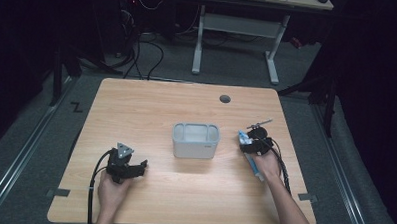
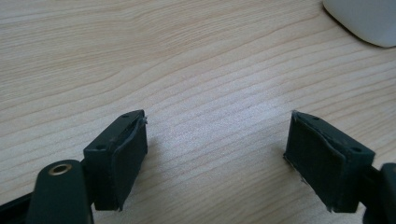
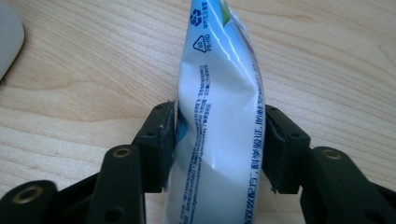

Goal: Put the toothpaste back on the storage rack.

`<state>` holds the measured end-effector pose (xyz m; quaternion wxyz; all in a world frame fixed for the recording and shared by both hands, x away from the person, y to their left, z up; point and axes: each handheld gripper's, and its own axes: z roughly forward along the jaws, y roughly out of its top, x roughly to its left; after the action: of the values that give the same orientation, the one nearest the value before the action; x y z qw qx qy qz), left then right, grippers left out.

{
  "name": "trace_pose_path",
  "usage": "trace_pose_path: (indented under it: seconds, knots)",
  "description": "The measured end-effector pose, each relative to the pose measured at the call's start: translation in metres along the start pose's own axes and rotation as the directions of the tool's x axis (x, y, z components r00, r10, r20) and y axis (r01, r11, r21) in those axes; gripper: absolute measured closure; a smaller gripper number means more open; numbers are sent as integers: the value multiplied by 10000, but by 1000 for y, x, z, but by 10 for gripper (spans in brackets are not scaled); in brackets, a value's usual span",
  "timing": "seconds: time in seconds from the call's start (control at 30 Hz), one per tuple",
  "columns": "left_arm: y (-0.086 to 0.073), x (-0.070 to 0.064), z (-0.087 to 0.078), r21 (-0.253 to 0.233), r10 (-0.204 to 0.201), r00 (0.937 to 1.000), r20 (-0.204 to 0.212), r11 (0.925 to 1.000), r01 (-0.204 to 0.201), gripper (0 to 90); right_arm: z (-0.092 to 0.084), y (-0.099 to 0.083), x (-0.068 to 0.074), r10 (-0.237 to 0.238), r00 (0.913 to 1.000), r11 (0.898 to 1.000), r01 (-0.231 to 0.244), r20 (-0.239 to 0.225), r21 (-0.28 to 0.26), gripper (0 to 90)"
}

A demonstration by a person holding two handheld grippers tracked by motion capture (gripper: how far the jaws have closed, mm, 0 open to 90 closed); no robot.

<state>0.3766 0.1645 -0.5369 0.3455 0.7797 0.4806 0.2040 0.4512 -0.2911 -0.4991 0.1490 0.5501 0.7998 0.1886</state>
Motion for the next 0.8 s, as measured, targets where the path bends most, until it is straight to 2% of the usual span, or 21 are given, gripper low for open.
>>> trace_pose_path:
  seconds: [0.3,0.47,0.6,0.7,0.8]
  knots:
    - [0,0,0,10,28,10000,-9,10000,-28,209,0,2,2,91,9998,9997,-87,-160,212,582]
    - [0,0,0,9,27,10000,-9,10000,-27,209,1,5,3,45,9985,9988,-18,-546,487,676]
    - [0,0,0,9,22,10000,-4,10000,-22,209,0,6,3,-158,9980,9985,189,-614,508,694]
    - [0,0,0,8,22,10000,-5,10000,-22,209,0,5,2,-37,9973,9991,67,-731,410,701]
    - [0,0,0,11,22,10000,-7,10000,-22,209,-2,5,1,-161,9964,9990,194,-829,391,704]
